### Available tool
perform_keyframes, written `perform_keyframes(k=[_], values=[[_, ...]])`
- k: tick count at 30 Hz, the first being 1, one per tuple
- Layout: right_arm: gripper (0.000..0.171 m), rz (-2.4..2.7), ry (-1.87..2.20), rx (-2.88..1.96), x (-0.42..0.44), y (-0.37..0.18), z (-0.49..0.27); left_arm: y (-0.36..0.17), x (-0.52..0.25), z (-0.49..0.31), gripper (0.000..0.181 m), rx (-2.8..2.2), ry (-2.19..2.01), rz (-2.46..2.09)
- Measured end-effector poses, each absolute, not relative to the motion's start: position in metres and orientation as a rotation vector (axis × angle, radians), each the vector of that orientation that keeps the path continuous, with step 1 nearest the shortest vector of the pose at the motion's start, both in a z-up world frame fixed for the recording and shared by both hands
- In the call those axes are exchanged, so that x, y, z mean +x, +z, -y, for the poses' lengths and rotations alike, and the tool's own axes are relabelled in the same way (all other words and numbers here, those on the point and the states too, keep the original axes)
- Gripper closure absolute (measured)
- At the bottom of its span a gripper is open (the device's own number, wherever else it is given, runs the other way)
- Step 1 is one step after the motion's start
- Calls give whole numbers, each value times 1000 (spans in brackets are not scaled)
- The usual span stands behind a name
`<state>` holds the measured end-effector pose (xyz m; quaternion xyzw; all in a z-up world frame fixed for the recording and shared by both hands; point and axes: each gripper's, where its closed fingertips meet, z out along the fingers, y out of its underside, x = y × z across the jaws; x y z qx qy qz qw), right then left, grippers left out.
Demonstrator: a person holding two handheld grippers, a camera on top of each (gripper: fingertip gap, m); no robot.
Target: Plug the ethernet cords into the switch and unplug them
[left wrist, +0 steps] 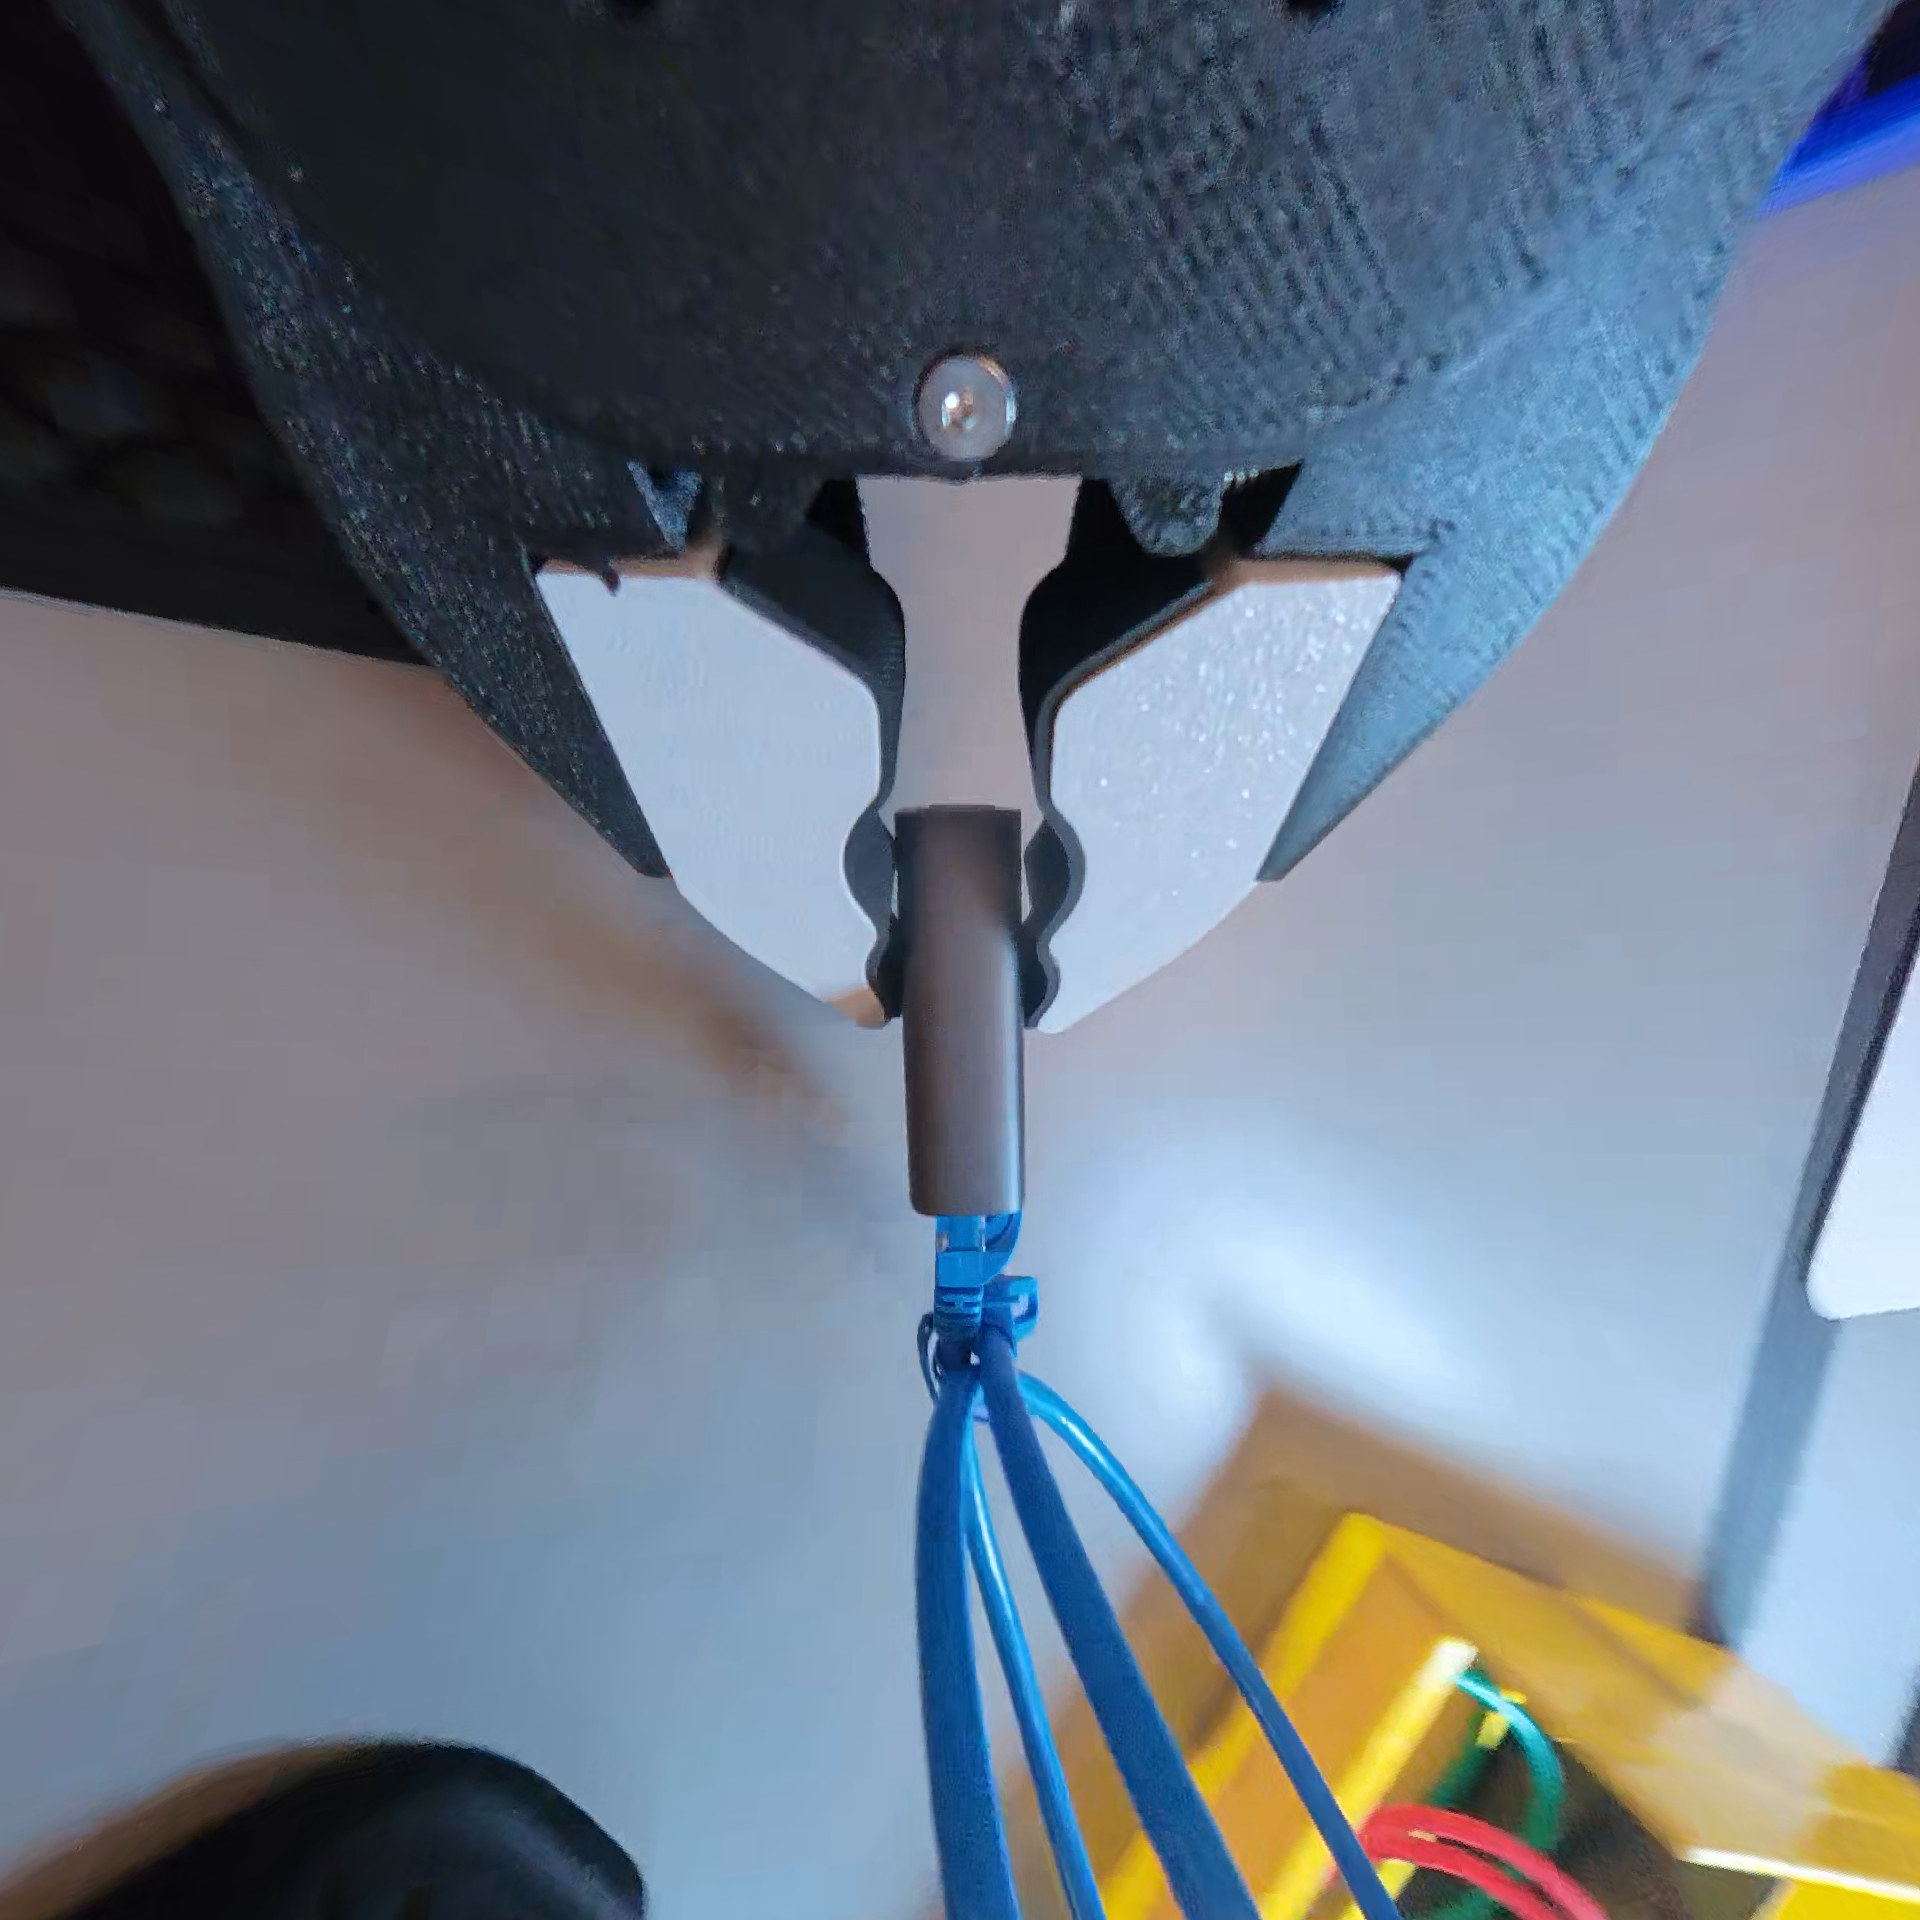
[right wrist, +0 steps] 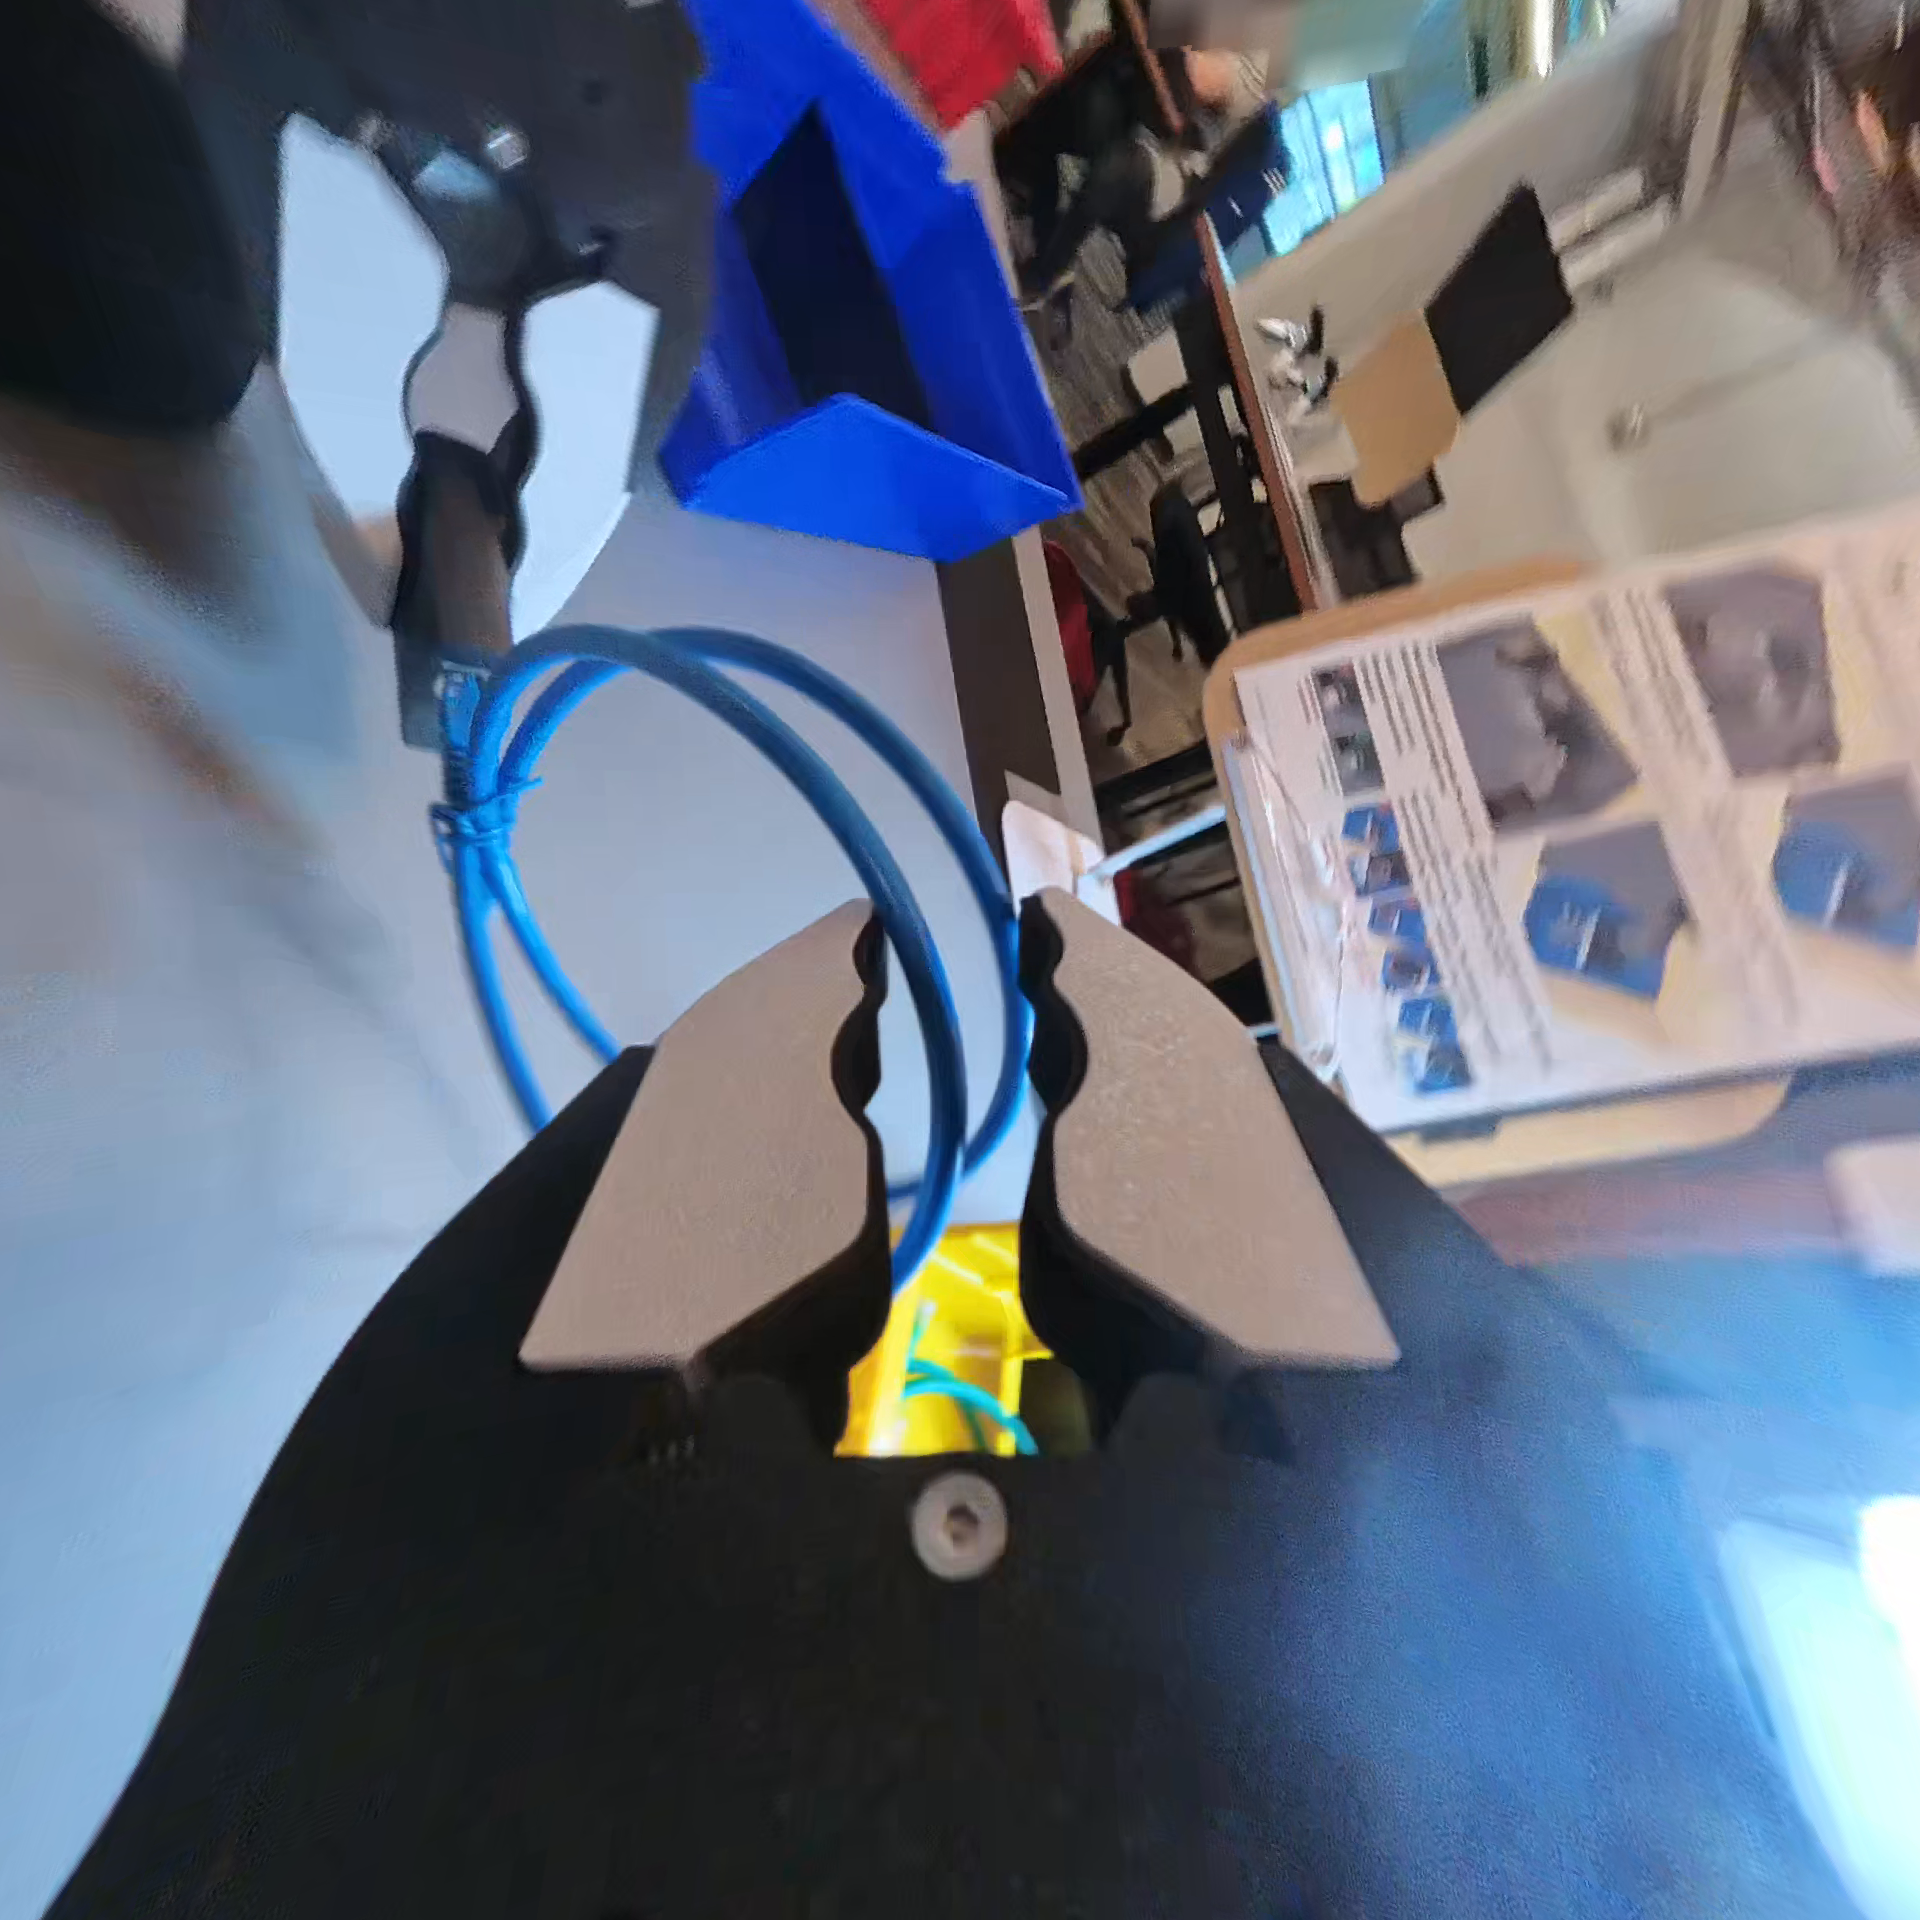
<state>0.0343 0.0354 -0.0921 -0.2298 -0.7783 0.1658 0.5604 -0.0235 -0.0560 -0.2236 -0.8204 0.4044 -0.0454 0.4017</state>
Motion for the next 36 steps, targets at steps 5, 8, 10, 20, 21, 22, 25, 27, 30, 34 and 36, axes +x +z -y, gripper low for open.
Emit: perform_keyframes(k=[5, 8, 10, 20, 21, 22, 25, 27, 30, 34, 36], values=[[151, 1811, 670, -646, 55, -80, 1, -212, -47, 50, 160, -2013, -78, -817], [148, 1962, 606, -627, 40, -134, 31, -212, -45, 48, 160, -1987, -12, -828], [140, 2012, 453, -617, 21, -166, 29, -214, -40, 48, 160, -1972, 53, -872], [151, 2072, 461, -560, -11, -205, 42, -224, -28, 54, 160, -1931, 197, -986], [151, 2075, 436, -551, -11, -209, 40, -225, -27, 54, 160, -1930, 200, -997], [151, 2081, 423, -548, -10, -213, 40, -226, -25, 55, 160, -1929, 199, -1006], [152, 2088, 416, -549, -9, -219, 40, -227, -21, 56, 160, -1910, 235, -1045], [155, 2083, 422, -542, -7, -219, 40, -226, -21, 56, 160, -1896, 255, -1057], [156, 2080, 439, -514, -5, -215, 42, -223, -20, 55, 160, -1853, 296, -1079], [157, 2067, 369, -438, -1, -211, 45, -220, -18, 56, 160, -1797, 361, -1138], [158, 2087, 301, -370, 1, -215, 47, -223, -17, 56, 160, -1784, 402, -1183]])
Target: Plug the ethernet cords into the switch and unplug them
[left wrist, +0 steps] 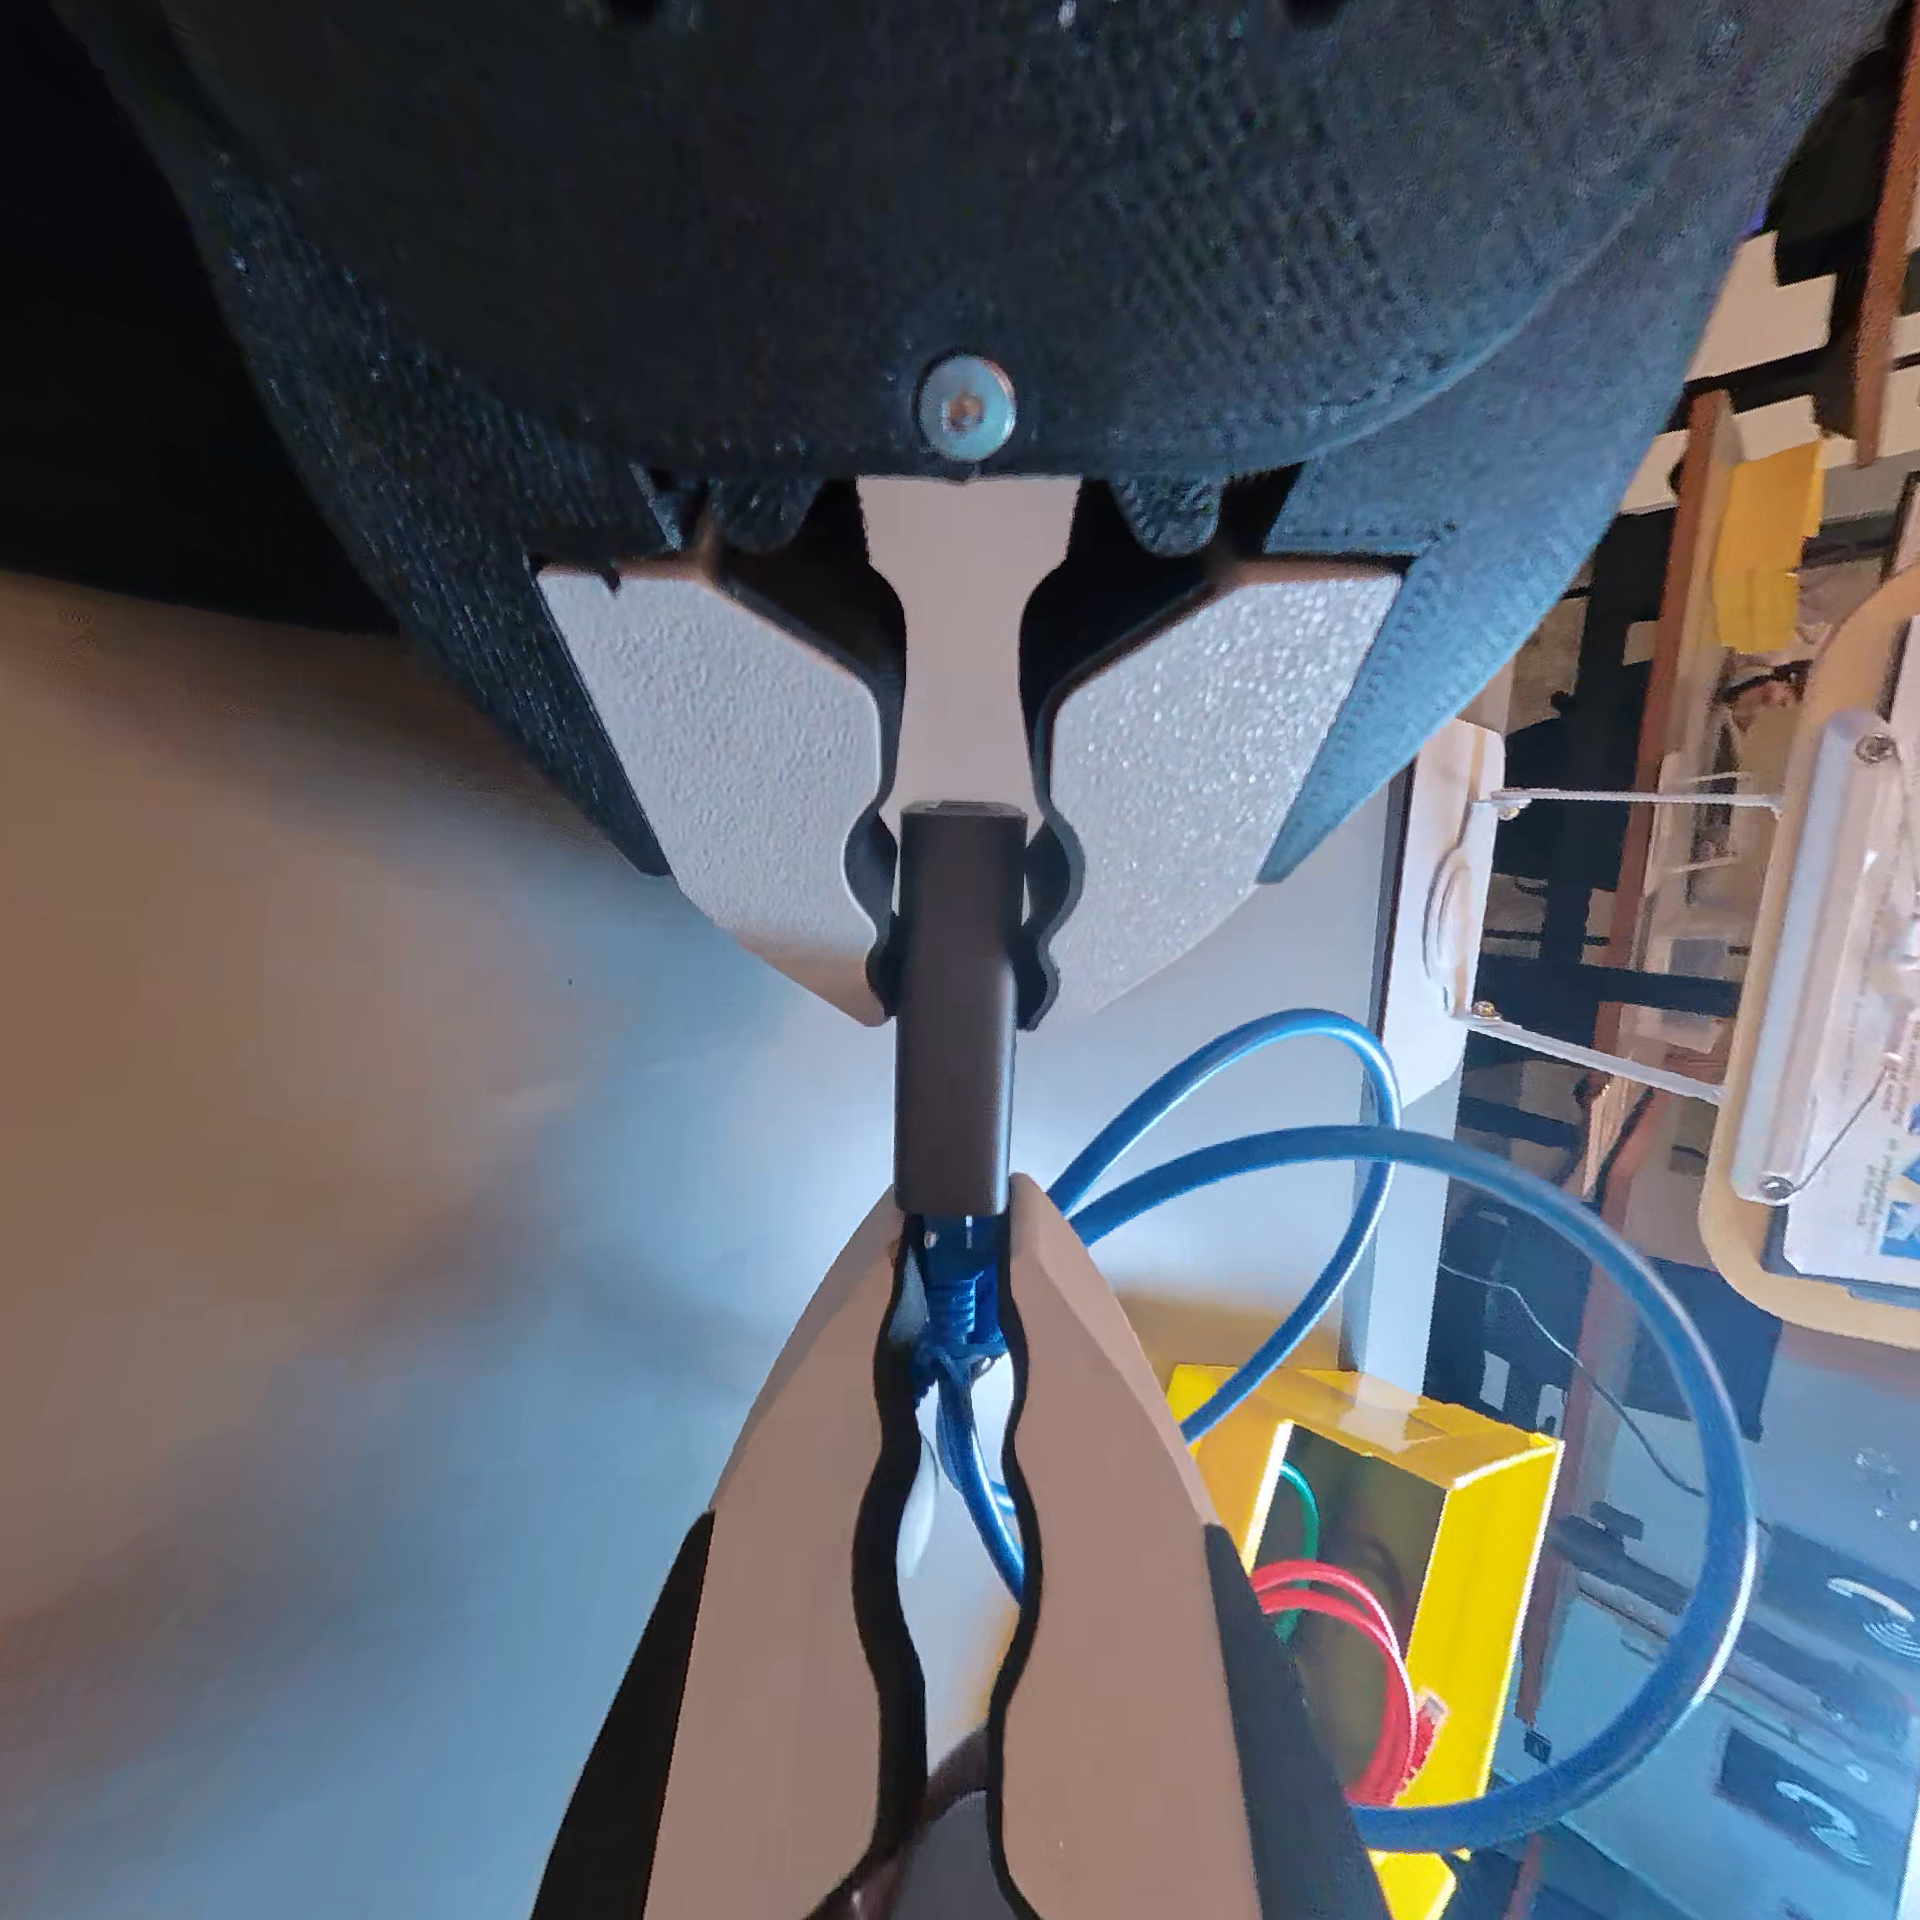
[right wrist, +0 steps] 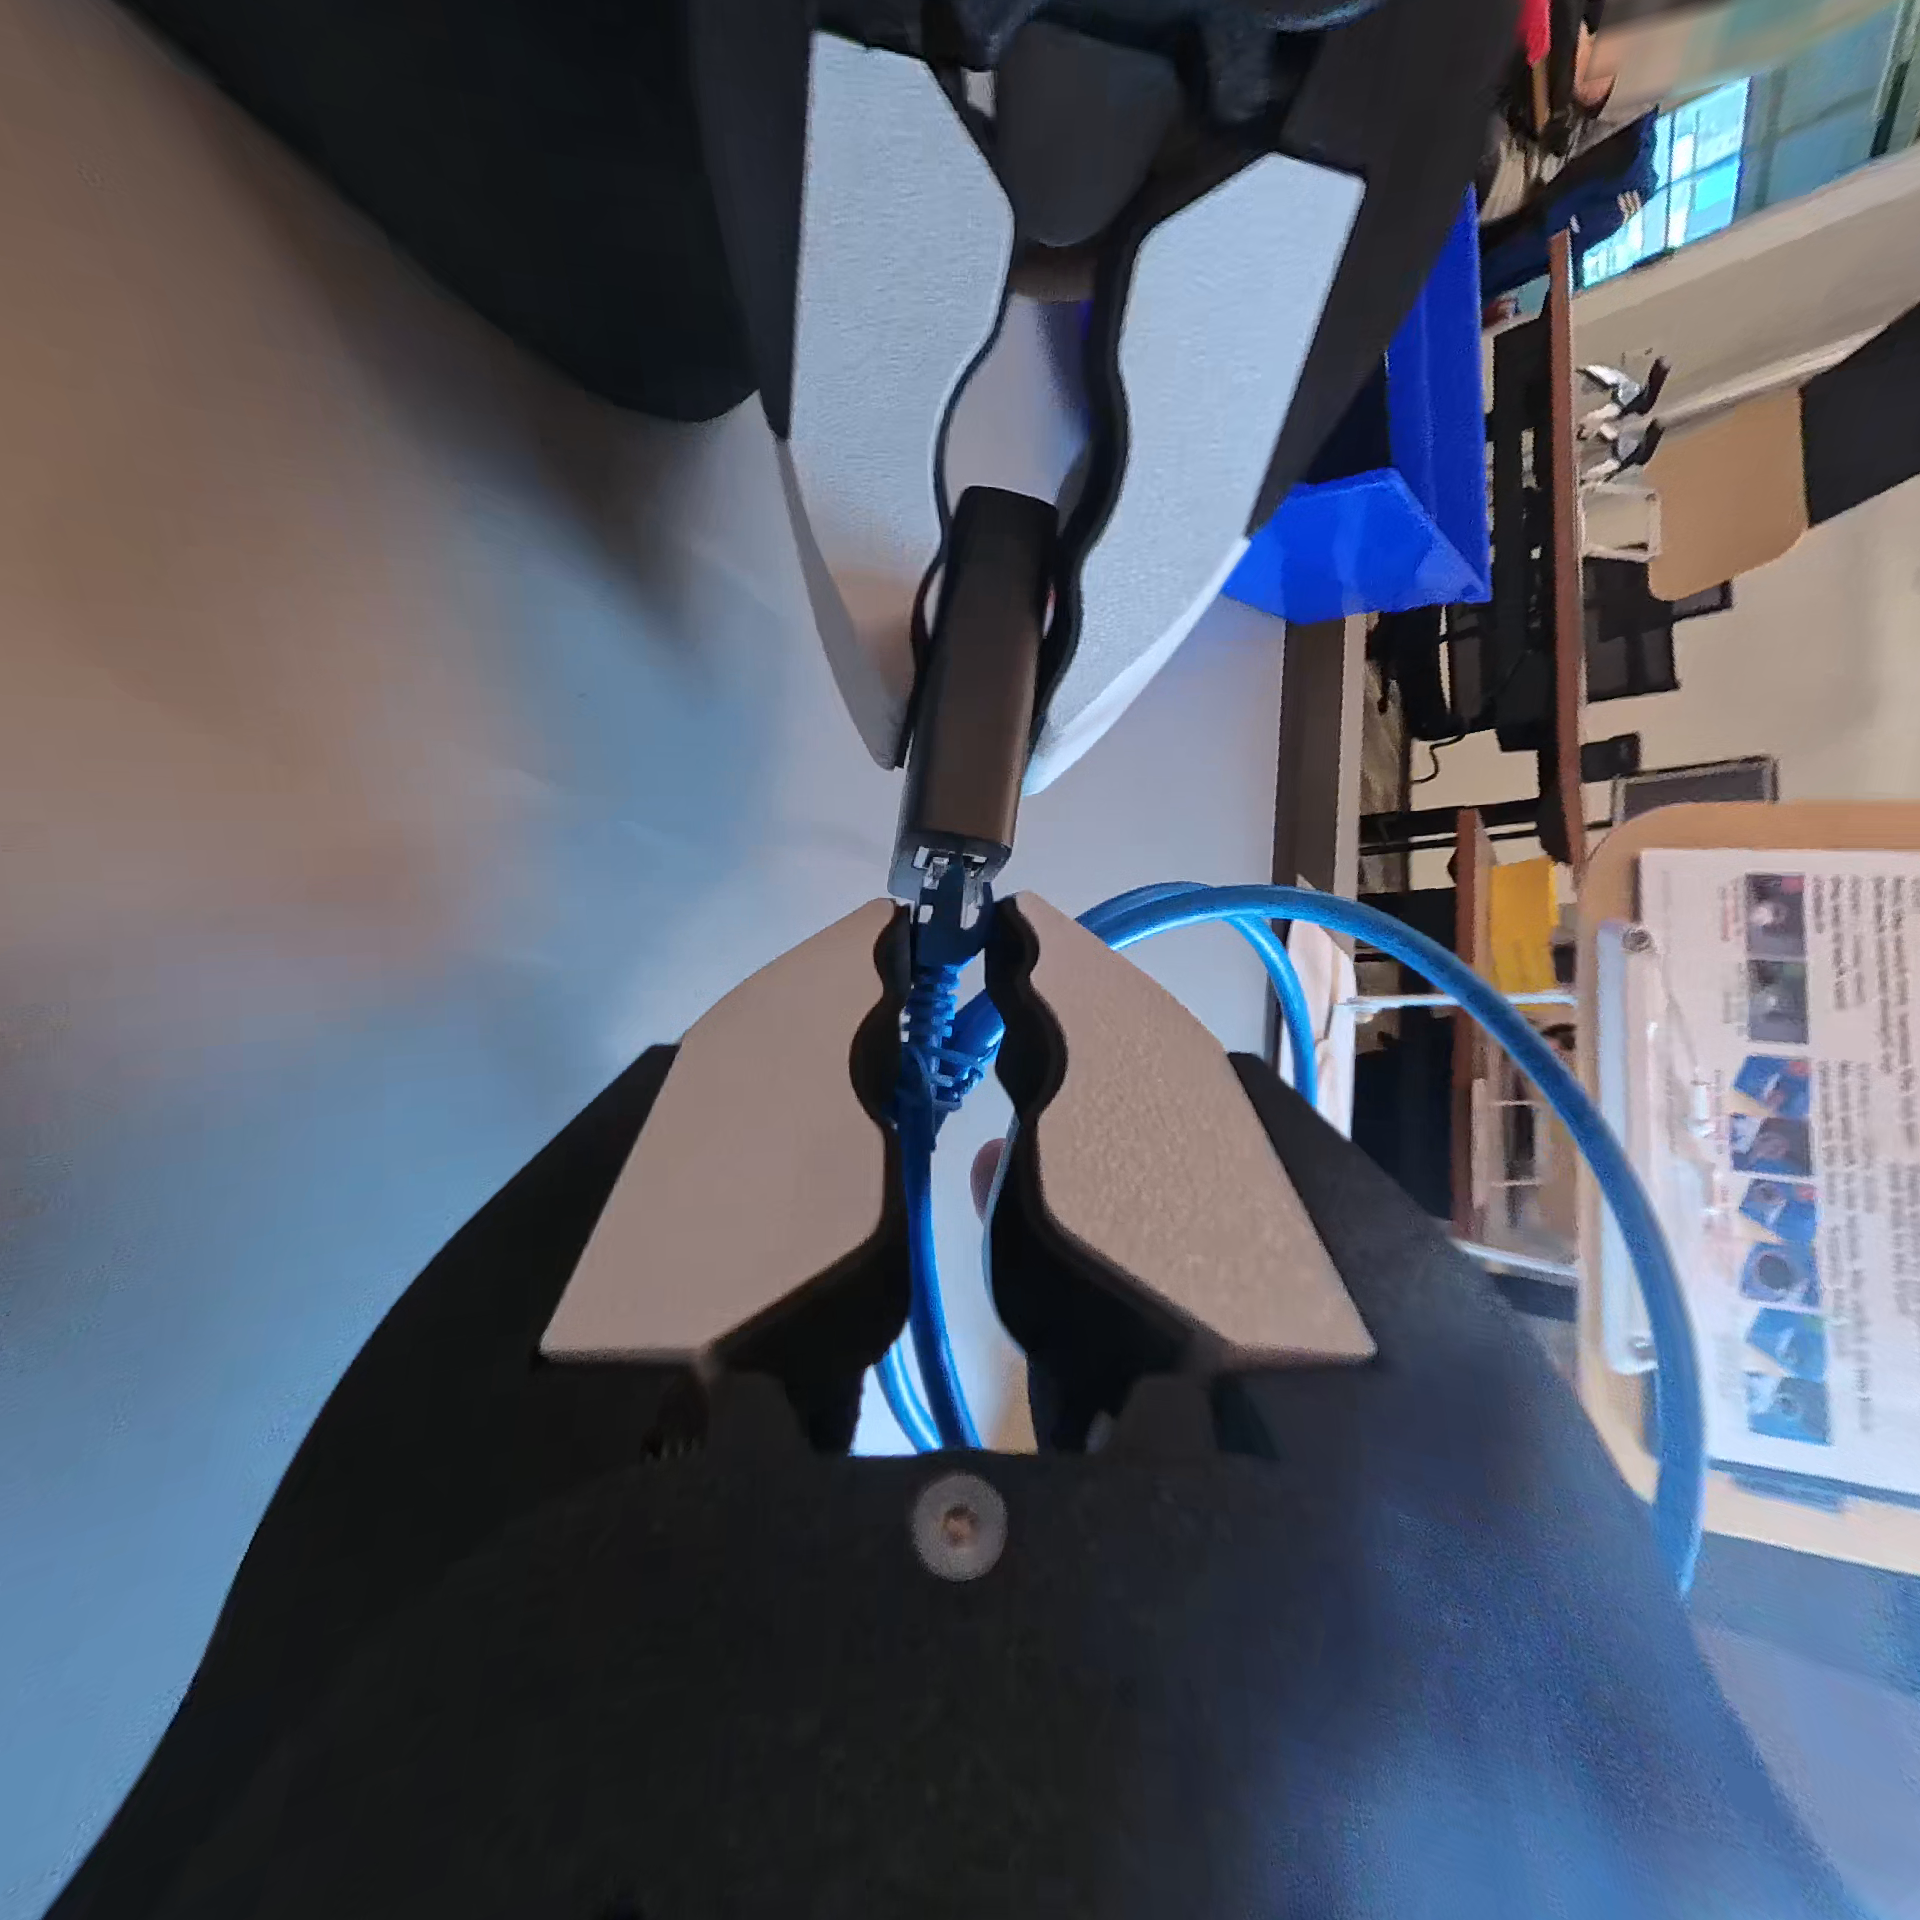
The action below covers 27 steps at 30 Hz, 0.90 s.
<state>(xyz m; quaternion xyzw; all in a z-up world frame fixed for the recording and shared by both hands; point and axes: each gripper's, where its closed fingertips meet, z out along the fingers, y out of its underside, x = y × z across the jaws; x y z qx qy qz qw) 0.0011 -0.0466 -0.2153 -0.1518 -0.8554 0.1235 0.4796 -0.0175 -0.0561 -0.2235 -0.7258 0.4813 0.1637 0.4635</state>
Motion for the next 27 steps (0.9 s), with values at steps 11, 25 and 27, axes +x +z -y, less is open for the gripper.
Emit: perform_keyframes(k=[11, 25, 27], values=[[157, 2287, 207, -139, 23, -218, 53, -227, -2, 58, 159, -1773, 391, -1300], [157, 2037, 259, -559, 59, -115, -36, -183, -74, 59, 160, -1849, 468, -960], [157, 1933, 87, -642, 59, -84, -85, -189, -76, 59, 160, -1860, 455, -945]])
